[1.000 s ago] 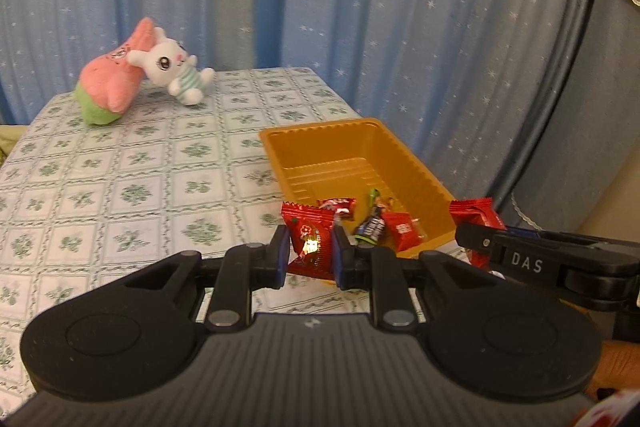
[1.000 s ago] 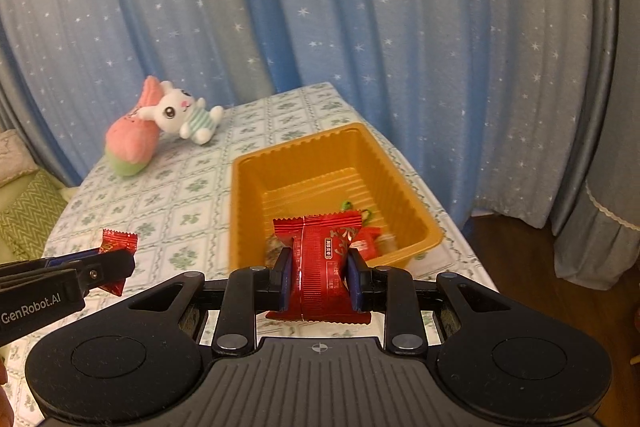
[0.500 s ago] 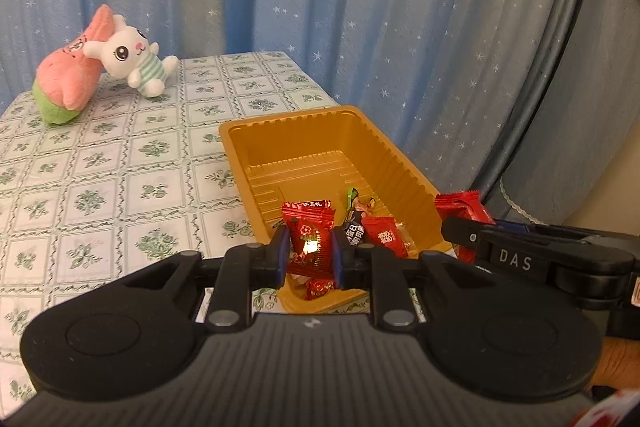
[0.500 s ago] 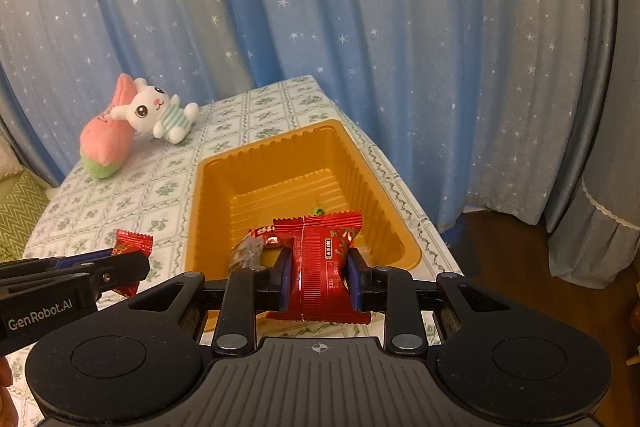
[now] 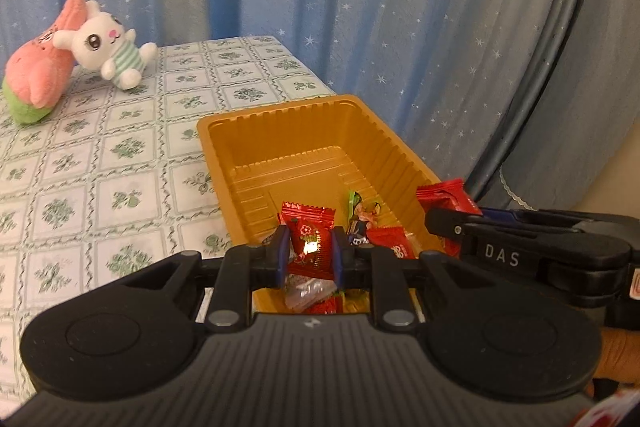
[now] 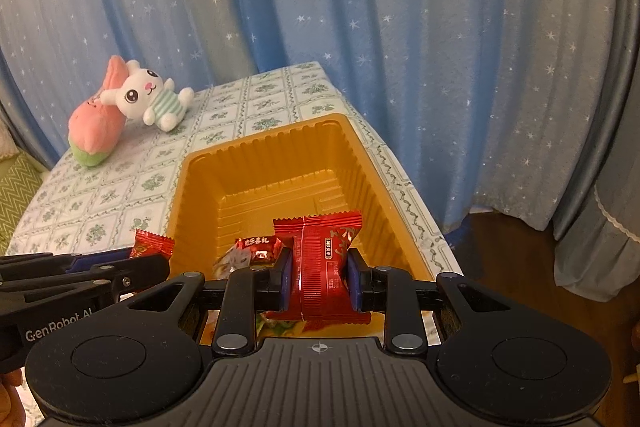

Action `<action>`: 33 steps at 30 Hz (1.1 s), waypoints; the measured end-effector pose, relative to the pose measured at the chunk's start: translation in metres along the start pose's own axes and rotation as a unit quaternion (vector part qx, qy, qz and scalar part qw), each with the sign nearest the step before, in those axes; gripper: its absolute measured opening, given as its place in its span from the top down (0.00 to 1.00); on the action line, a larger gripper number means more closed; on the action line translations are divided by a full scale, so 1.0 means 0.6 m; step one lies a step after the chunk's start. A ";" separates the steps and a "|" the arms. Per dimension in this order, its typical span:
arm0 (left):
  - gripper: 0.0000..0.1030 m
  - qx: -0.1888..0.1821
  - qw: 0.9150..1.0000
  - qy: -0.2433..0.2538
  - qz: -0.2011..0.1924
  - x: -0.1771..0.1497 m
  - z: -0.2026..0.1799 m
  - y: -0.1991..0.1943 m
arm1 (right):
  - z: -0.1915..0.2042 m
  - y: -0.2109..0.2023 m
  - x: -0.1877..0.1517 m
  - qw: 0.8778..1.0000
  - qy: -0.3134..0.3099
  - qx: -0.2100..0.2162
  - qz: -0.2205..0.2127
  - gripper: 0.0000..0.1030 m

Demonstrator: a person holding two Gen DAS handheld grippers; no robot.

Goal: Organize snacks
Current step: 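Carry both red candies over the orange tray, then open both tools to drop the red candies into the tray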

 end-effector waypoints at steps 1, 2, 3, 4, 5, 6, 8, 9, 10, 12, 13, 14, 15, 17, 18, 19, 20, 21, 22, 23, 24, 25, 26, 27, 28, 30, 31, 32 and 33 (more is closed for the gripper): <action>0.81 -0.001 1.000 0.004 -0.001 0.003 0.000 0.006 | -0.002 0.006 0.002 1.000 -0.002 0.000 0.002 0.73; 0.81 -0.001 1.000 0.008 -0.002 0.007 0.000 0.014 | -0.004 0.012 0.005 1.000 -0.005 0.001 0.003 0.73; 0.81 -0.001 1.000 0.012 -0.002 0.011 0.000 0.021 | -0.005 0.018 0.008 1.000 -0.010 0.002 0.004 0.73; 0.81 -0.002 1.000 0.015 -0.003 0.015 0.001 0.027 | -0.007 0.024 0.012 1.000 -0.014 0.004 0.004 0.73; 0.81 -0.002 1.000 0.016 -0.003 0.021 0.002 0.035 | -0.008 0.032 0.014 1.000 -0.020 0.005 0.006 0.73; 0.81 -0.002 1.000 0.017 -0.004 0.025 0.004 0.040 | -0.010 0.040 0.016 1.000 -0.025 0.004 0.009 0.73; 0.81 -0.003 1.000 0.020 -0.005 0.035 0.007 0.053 | -0.016 0.056 0.021 1.000 -0.027 0.004 0.016 0.73; 0.81 -0.004 1.000 0.020 -0.004 0.039 0.009 0.059 | -0.019 0.063 0.024 0.999 -0.026 0.006 0.018 0.73; 0.81 -0.003 1.000 0.022 -0.005 0.042 0.012 0.065 | -0.022 0.070 0.027 0.999 -0.025 0.008 0.020 0.73; 0.81 0.002 1.000 0.028 -0.005 0.050 0.015 0.079 | -0.025 0.083 0.035 0.999 -0.021 0.014 0.022 0.73; 0.81 0.002 1.000 0.029 -0.004 0.053 0.017 0.085 | -0.026 0.088 0.039 0.999 -0.021 0.017 0.023 0.73; 0.81 0.003 1.000 0.030 -0.003 0.057 0.018 0.092 | -0.027 0.094 0.043 0.999 -0.023 0.019 0.025 0.73; 0.81 0.004 0.999 0.032 -0.002 0.060 0.019 0.098 | -0.026 0.100 0.047 0.999 -0.027 0.020 0.027 0.73; 0.81 0.004 0.999 0.037 -0.001 0.066 0.020 0.110 | -0.025 0.114 0.055 0.999 -0.034 0.024 0.031 0.73; 0.81 0.004 0.999 0.038 0.001 0.068 0.021 0.116 | -0.025 0.121 0.058 0.998 -0.036 0.026 0.035 0.73; 0.81 0.004 0.999 0.041 0.003 0.071 0.021 0.123 | -0.024 0.128 0.061 0.998 -0.040 0.026 0.039 0.73; 0.81 0.004 0.999 0.042 0.006 0.073 0.022 0.130 | -0.023 0.135 0.063 0.998 -0.045 0.027 0.042 0.73; 0.81 0.005 0.999 0.043 0.008 0.074 0.022 0.136 | -0.023 0.142 0.066 0.997 -0.050 0.027 0.046 0.73; 0.81 0.005 0.999 0.044 0.010 0.076 0.022 0.140 | -0.023 0.148 0.068 0.997 -0.053 0.027 0.049 0.73; 0.81 0.006 0.999 0.044 0.011 0.078 0.022 0.145 | -0.022 0.154 0.069 0.997 -0.056 0.028 0.052 0.73; 0.81 0.005 0.999 0.042 0.013 0.079 0.022 0.150 | -0.022 0.159 0.072 0.996 -0.059 0.029 0.054 0.73; 0.81 0.003 0.999 0.040 0.015 0.081 0.022 0.153 | -0.020 0.164 0.074 0.996 -0.061 0.029 0.055 0.73; 0.81 0.003 0.999 0.041 0.015 0.082 0.021 0.156 | -0.020 0.168 0.076 0.996 -0.062 0.029 0.057 0.73; 0.81 0.003 0.999 0.041 0.015 0.083 0.019 0.159 | -0.021 0.172 0.078 0.996 -0.062 0.029 0.058 0.73; 0.81 0.003 0.999 0.042 0.014 0.084 0.018 0.161 | -0.022 0.175 0.079 0.996 -0.061 0.030 0.059 0.73; 0.81 0.003 0.999 0.042 0.014 0.086 0.016 0.165 | -0.023 0.180 0.081 0.996 -0.060 0.029 0.061 0.73; 0.81 0.003 0.999 0.042 0.014 0.087 0.015 0.168 | -0.024 0.181 0.081 0.996 -0.060 0.029 0.062 0.73; 0.81 0.003 0.999 0.043 0.014 0.088 0.014 0.170 | -0.025 0.182 0.081 0.996 -0.059 0.029 0.062 0.73; 0.81 0.002 0.999 0.042 0.013 0.089 0.013 0.171 | -0.026 0.182 0.082 0.996 -0.059 0.029 0.062 0.73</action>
Point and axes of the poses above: each gripper's, at about its wrist camera, not at the fingertips, and y roughly the way its jaws point, z to its left, x to its top, the point moved 3 cm from there along y, roughly the way its jaws point, and after that the axes turned 10 degrees about x, right-handed, at the moved point
